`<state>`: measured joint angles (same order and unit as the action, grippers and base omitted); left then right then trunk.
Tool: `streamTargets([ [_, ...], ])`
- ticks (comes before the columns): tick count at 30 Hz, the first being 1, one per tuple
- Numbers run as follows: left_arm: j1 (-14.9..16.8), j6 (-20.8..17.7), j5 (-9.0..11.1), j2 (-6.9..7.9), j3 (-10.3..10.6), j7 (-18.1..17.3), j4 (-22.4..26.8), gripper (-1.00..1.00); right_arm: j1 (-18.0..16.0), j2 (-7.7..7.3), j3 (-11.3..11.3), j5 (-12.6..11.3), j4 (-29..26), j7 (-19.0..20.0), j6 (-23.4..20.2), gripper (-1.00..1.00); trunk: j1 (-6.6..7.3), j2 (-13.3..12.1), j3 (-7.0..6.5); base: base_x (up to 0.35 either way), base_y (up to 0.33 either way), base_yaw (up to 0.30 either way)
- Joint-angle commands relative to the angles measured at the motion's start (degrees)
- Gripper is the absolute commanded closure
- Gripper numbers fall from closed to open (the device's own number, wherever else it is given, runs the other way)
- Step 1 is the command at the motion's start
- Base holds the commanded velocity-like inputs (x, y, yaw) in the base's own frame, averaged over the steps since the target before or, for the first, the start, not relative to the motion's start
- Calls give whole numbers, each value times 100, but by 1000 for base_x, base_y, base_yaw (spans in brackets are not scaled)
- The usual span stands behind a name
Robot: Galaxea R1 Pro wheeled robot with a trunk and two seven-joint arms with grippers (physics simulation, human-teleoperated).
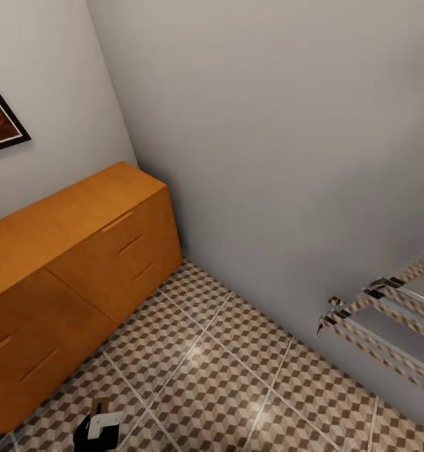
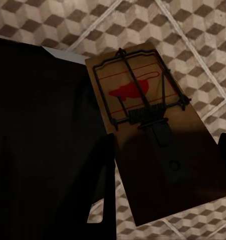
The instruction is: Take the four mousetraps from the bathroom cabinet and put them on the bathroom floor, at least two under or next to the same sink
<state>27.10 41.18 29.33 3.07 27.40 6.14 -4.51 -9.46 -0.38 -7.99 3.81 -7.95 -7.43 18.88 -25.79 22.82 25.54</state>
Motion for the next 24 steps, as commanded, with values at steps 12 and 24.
streamTargets([
  [12, 6, 15, -24, -40, 53, 71, -15, 100, -3, 0, -44, 32, 4, -66, 2, 100, 0, 9, 8, -287, -24, 0],
  [24, 6, 15, -24, -43, 49, 72, -15, 100, -3, -3, -44, 33, 4, -66, 2, 100, 0, 9, 8, -217, -78, 0],
])
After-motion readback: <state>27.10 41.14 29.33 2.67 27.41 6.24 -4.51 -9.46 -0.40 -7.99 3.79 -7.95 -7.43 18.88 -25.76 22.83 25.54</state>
